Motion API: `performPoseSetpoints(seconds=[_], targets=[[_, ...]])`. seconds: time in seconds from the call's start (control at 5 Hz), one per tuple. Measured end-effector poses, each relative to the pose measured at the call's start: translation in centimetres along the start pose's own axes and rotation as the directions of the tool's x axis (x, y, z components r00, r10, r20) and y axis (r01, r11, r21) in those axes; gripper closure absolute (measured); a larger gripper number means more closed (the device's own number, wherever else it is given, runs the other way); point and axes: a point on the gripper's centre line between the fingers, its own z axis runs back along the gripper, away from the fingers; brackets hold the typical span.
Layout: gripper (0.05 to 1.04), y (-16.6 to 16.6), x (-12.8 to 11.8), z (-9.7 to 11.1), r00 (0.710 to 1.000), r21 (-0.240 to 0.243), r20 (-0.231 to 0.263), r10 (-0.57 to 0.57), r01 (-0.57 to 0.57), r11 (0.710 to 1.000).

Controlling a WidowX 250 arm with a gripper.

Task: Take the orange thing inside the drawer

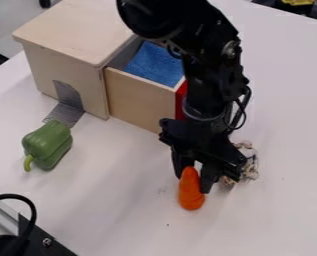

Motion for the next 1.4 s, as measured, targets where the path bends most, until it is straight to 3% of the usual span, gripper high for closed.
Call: performPoseSetpoints(seconds=[0.4,0.6,0.8,1.0,1.2,1.4], targets=[[0.638,0.0,0.4,2.0,0.999,-0.026,0.035,-0.001,0.002,1.000],[0.638,0.1,2.1,5.8,0.994,-0.030,0.108,-0.001,0.005,1.000],[0.638,2.1,3.8,10.0,0.982,-0.034,0.182,0.049,-0.043,0.998],[0.638,5.6,4.6,12.6,0.967,-0.040,0.219,0.126,-0.120,0.992],[0.638,8.5,4.9,13.6,0.951,-0.039,0.251,0.179,-0.175,0.984],[0.638,10.7,4.9,12.3,0.952,-0.041,0.217,0.218,-0.214,0.976]])
